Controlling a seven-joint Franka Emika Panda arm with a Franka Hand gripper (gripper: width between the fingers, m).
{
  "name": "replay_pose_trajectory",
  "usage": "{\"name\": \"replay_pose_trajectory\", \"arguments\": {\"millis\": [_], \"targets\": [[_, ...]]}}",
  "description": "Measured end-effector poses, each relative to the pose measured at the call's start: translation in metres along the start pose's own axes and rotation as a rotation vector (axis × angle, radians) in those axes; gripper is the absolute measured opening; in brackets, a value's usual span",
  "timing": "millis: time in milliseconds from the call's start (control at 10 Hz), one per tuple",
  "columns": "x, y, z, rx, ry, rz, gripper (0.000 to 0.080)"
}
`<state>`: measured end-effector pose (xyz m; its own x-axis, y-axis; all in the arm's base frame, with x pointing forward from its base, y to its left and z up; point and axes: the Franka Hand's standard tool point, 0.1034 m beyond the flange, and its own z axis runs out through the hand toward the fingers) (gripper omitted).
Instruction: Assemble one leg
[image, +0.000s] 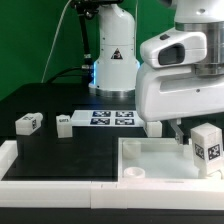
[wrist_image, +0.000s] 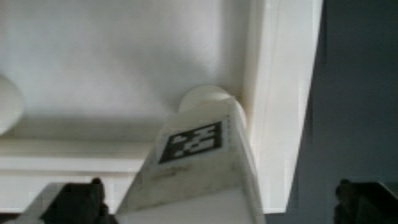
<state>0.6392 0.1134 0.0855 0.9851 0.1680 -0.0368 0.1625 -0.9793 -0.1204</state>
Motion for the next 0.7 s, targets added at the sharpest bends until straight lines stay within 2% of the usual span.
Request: {"name": "replay_pose_trajectory", "arguments": {"millis": [200, 300, 400, 500, 600, 700], "targets": [[-0.0001, 0.0007, 0.0002, 0.000, 0.000, -0.037, 0.0619], [-0.0001, 0.0006, 0.0002, 0.001, 0.000, -0.030, 0.0439], [-0.0001, 0.0005, 0.0003, 0.001, 0.000, 0.003, 0.0439], [-0.0001, 0.0006, 0.0003, 0.001, 0.000, 0.000, 0.0289], [-0.0001, 0.0005, 0.0003, 0.001, 0.000, 0.005, 0.0290], [-0.0003, -0.0016, 0.0009, 0.003, -0.001, 0.176, 0.0290]]}}
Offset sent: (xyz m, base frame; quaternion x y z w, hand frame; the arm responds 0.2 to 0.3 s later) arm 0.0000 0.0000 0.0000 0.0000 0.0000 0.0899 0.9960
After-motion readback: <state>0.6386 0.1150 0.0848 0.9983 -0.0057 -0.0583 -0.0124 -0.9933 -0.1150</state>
